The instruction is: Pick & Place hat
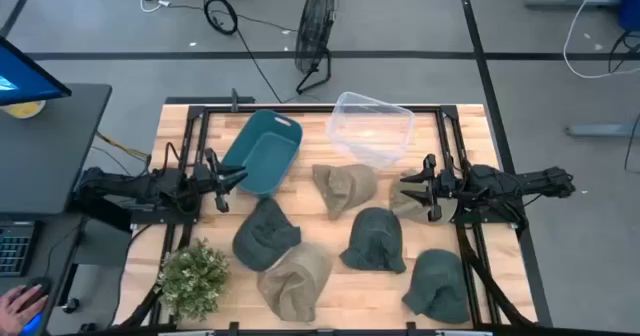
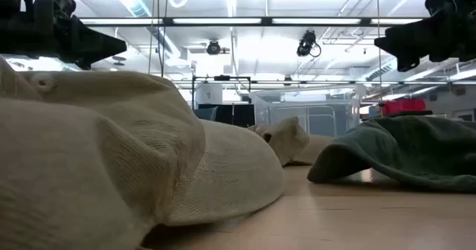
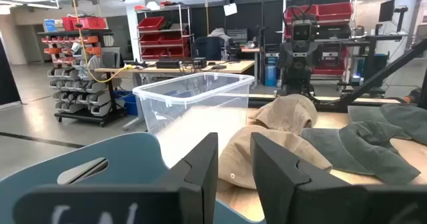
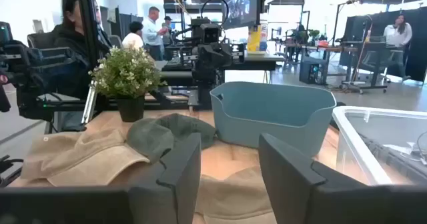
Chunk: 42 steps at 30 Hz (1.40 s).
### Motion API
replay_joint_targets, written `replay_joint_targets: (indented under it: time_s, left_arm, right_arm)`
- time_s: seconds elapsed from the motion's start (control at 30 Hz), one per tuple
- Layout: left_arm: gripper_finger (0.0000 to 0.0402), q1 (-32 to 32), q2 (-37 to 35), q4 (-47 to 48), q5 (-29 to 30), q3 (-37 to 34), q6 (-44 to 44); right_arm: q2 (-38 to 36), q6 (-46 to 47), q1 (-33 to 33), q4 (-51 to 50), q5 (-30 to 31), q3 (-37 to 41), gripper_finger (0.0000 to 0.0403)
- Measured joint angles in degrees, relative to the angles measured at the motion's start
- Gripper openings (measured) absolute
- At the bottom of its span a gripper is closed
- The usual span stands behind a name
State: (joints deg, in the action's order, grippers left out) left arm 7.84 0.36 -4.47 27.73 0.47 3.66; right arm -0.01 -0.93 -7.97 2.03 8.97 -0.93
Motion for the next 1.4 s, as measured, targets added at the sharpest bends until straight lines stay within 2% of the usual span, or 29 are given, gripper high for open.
replay_joint_targets:
  time_s: [1.07,1.4]
  left_arm:
    - [0.0092,0.0,0.0,-0.3,0.0,0.0,0.0]
    - [0.0092,0.0,0.0,-5.0,0.0,0.0,-0.3]
  right_arm:
    - [0.0,0.5,0.0,0.0,0.0,0.0,0.0155]
    - [0.0,0.3,0.0,0.0,0.0,0.0,0.0155]
